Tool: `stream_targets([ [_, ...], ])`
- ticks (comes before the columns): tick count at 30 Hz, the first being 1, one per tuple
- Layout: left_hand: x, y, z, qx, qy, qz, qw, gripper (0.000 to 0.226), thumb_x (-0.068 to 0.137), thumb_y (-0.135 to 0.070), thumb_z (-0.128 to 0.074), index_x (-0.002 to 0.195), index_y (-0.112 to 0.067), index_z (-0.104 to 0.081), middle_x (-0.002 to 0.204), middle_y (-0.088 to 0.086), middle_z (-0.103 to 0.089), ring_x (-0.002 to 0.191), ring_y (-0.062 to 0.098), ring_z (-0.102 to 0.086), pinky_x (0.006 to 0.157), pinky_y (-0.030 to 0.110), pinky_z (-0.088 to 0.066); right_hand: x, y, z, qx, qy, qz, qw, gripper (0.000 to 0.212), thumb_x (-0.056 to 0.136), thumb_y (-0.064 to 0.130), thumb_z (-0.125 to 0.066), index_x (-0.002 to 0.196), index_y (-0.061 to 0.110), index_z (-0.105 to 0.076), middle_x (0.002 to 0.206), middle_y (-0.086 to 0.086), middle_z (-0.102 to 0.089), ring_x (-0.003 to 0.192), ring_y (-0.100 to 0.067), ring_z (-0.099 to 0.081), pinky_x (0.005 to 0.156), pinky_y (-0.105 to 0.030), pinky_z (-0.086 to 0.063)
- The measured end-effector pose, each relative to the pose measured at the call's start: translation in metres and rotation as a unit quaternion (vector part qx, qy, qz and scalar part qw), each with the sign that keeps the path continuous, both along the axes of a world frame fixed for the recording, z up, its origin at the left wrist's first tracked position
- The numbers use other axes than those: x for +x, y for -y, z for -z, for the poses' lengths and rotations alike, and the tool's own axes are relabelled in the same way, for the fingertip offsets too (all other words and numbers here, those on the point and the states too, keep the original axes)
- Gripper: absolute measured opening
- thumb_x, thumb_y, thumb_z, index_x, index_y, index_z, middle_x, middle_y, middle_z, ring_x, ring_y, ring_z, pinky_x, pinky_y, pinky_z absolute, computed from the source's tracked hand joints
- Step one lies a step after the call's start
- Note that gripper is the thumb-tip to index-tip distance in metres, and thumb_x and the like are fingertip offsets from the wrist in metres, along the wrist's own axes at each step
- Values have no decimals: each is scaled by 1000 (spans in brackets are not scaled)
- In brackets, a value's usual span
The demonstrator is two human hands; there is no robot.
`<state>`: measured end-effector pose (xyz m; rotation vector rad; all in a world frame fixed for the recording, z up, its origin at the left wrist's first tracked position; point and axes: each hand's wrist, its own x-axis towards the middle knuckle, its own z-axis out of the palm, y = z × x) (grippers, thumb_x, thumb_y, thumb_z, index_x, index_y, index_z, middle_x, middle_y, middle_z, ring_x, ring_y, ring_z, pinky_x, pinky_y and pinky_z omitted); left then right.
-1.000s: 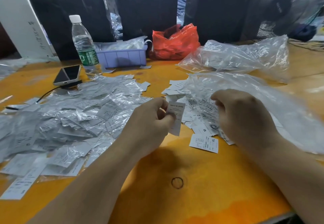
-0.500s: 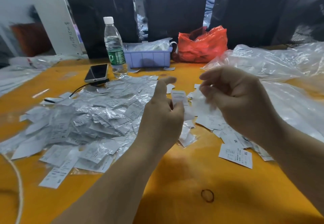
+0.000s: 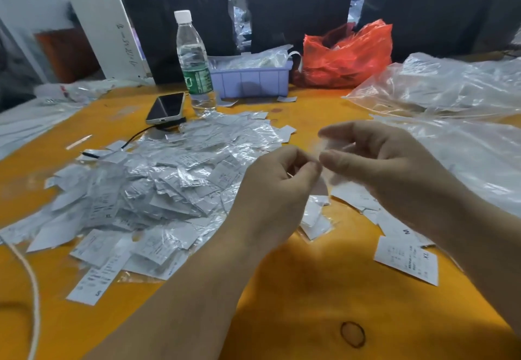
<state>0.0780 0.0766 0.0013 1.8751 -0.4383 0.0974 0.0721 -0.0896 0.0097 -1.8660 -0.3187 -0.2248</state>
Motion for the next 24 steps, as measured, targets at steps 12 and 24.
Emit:
stream_targets([
  [12,4,-5,0,-25,2,-44,999,21,96,-24,-60,78,-18,-68,65,-8,-66,58,6,-55,61,27,-47,2,3,-3,86,-78,5,993,23,74,23,-69,86,3,-70,63,-4,-56,59,-15,-55,58,-26,-55],
  [24,4,-6,-4,-33,3,-67,997,24,96,-26,-59,78,-12,-68,78,17,-68,60,16,-52,60,37,-45,0,-4,-5,223,-116,-8,968,25,66,20,-69,76,1,-57,87,-19,-73,81,-28,-73,72,-39,-62],
])
